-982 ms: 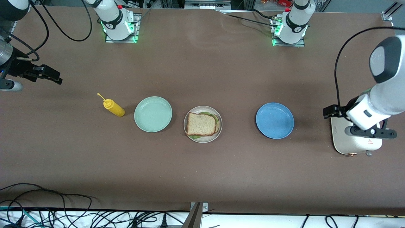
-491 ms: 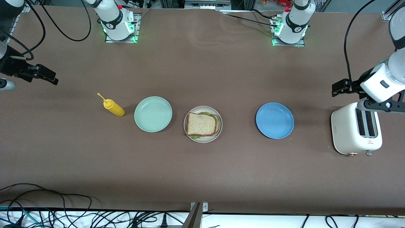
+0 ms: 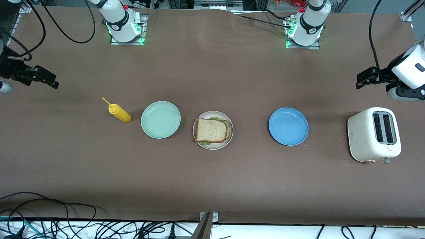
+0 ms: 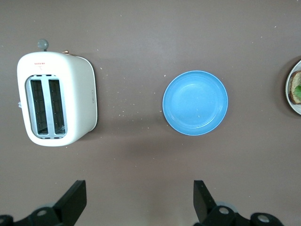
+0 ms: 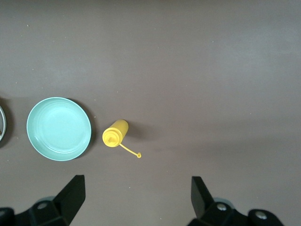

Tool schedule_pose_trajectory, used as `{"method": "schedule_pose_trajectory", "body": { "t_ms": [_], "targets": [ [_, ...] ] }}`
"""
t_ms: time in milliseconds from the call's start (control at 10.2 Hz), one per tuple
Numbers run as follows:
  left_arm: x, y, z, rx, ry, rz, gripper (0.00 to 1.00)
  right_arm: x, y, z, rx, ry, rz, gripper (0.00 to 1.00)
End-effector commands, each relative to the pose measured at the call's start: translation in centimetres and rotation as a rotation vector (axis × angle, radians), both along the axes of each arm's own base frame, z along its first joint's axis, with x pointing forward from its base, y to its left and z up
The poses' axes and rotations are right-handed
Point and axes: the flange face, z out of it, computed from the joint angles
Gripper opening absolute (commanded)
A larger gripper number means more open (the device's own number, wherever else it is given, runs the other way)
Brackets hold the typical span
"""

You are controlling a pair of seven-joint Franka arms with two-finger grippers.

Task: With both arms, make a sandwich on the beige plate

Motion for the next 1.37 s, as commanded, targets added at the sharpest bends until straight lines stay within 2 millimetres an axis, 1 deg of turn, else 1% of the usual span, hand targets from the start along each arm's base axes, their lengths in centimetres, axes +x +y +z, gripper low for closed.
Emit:
{"method": "schedule_pose_trajectory", "body": {
  "t_ms": [0,196,294,393,589,687,785,883,982,1080,1276],
  "targets": [
    [-1.7,0.3,0.3,0.011,0.039,-0.017,1.0,-0.2,-0.2,0.7,0.0,0.001,0.001,1.0],
    [-2.0,0.3,0.1,0.011,0.054,-0.018,1.0,-0.2,-0.4,0.7,0.001,0.001,0.045,1.0],
    [-2.1,0.3,-0.4,0.011,0.065,-0.015,1.0,-0.1,-0.8,0.6,0.001,0.002,0.05,1.0],
    [-2.6,0.3,-0.7,0.011,0.074,-0.012,1.0,-0.1,-0.8,0.6,-0.001,0.002,0.05,1.0],
    [-2.6,0.2,-0.9,0.01,0.073,-0.02,1.0,-0.1,-0.8,0.6,-0.001,0.002,0.05,1.0],
    [-2.6,-0.5,-0.9,0.01,0.073,-0.034,1.0,-0.1,-0.8,0.6,-0.001,0.002,0.05,1.0],
    [-2.3,-1.2,-1.1,0.011,0.076,-0.046,1.0,-0.1,-0.8,0.6,-0.001,0.002,0.05,1.0],
    [-2.1,-1.4,-1.4,0.014,0.082,-0.048,1.0,-0.2,-0.8,0.6,0.0,0.004,0.052,1.0],
    [-2.0,-1.5,-1.2,0.014,0.08,-0.045,1.0,-0.3,-0.8,0.5,0.0,0.008,0.052,1.0],
    [-1.5,-1.4,-1.5,0.017,0.082,-0.043,1.0,-0.4,-0.8,0.4,0.001,0.017,0.05,1.0],
    [-1.4,-1.5,-1.6,0.015,0.082,-0.043,1.0,-0.3,-0.8,0.4,0.0,0.017,0.047,1.0]
  ]
}}
